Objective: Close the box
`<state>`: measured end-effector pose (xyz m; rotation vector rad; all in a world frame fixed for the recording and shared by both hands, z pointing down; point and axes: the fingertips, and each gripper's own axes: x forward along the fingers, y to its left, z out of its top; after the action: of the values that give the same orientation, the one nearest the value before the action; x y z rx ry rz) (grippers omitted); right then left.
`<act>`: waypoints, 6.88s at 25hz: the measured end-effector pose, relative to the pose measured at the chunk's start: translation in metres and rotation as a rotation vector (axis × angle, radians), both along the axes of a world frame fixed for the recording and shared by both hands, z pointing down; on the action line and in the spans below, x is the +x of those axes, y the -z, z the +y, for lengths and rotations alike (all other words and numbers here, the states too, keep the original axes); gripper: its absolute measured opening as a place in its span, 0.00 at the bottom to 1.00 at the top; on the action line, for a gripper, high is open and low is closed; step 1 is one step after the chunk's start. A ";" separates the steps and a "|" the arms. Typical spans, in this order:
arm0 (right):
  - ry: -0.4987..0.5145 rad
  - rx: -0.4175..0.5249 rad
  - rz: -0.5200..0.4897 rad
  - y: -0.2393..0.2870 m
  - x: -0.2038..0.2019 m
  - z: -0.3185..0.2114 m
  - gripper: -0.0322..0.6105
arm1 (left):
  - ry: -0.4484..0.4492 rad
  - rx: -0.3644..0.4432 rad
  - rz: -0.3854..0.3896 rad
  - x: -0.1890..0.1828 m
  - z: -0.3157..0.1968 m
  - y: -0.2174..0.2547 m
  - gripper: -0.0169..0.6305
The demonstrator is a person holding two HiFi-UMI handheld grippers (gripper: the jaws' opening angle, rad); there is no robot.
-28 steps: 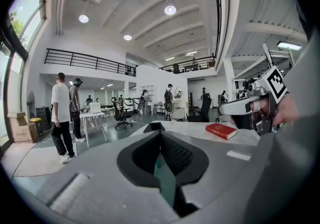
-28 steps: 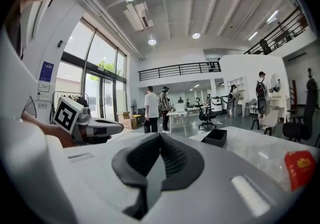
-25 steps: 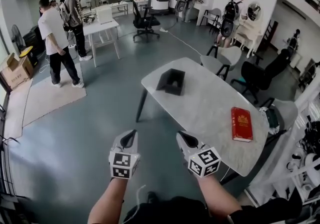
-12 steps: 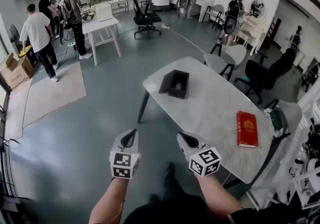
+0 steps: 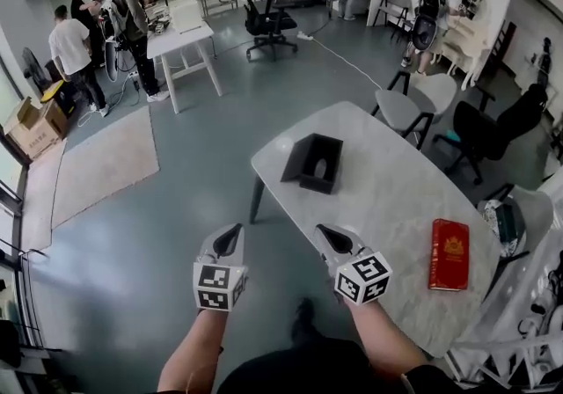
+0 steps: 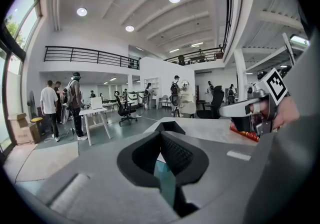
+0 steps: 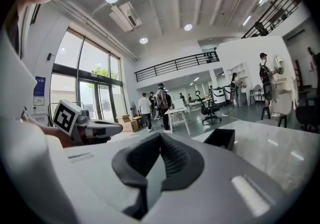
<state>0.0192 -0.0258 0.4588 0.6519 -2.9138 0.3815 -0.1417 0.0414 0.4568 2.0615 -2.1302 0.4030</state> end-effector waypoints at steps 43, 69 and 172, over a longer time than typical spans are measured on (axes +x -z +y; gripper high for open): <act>-0.051 0.040 0.483 -0.093 -0.200 -0.202 0.05 | -0.311 -0.058 0.144 -0.154 -0.228 -0.054 0.04; 0.099 0.129 0.929 -0.216 -0.206 -0.264 0.28 | -0.266 -0.230 0.242 -0.211 -0.272 -0.161 0.04; -0.414 0.020 0.337 -0.087 -0.038 -0.264 0.26 | -0.614 -0.304 0.253 -0.055 -0.353 -0.139 0.23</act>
<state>-0.0184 -0.2895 0.5463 1.1976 -2.4589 0.2514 -0.1963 -0.3115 0.5954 2.3802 -1.1835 0.4654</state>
